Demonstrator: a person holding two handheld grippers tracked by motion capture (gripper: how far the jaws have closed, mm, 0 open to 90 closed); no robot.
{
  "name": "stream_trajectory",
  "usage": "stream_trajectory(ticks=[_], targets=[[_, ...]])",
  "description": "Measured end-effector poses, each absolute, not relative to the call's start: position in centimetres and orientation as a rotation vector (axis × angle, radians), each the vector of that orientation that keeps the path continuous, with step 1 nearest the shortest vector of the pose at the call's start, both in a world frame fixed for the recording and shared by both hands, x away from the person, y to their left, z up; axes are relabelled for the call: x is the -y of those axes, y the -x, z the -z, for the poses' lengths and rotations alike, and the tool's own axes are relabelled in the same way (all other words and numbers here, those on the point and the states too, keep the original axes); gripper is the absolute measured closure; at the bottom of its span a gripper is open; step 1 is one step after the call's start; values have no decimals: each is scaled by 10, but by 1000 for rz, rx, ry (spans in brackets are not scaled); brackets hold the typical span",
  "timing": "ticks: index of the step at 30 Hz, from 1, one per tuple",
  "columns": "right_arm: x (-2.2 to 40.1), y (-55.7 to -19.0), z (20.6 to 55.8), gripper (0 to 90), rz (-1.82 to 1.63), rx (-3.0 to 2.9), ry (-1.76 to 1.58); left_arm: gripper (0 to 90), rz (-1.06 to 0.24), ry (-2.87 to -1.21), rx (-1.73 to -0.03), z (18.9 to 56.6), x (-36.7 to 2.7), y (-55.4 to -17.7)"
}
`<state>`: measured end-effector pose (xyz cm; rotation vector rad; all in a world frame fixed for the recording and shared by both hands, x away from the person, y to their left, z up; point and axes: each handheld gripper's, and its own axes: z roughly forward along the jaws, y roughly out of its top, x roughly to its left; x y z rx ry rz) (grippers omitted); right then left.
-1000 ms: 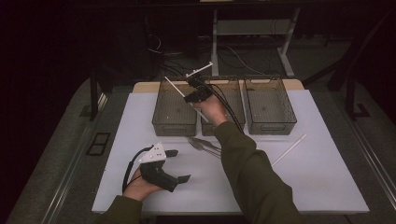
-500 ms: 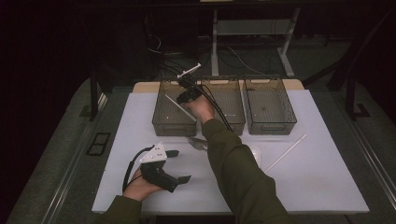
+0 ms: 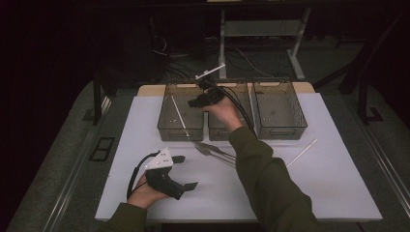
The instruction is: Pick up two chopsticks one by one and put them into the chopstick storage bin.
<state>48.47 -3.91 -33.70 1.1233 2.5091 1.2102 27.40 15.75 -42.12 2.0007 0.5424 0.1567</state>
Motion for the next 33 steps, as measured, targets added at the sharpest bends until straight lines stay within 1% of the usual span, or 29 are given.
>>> stream_trajectory(ticks=[8,10,11,15,28,30,33], targets=[[97,-450,330,516,-1267,-2506,-1050,0,-166,-2010,-546,422,-158,-274],[121,-436,330,559,-1261,-2512,-1029,0,-163,-2016,-547,422,-158,-274],[121,-436,330,559,-1261,-2512,-1029,0,-161,-2018,-550,422,-158,-274],[153,-417,333,620,-1243,-2513,-1024,0,-160,-2017,-555,423,-158,-274],[273,-367,349,869,-1122,-2404,-1131,0,-168,-2017,-574,424,-160,-275],[289,-365,353,889,-1113,-2390,-1164,0,-169,-2017,-580,424,-160,-275],[313,-360,360,895,-1081,-2364,-1213,0,-170,-2018,-583,424,-161,-275]])
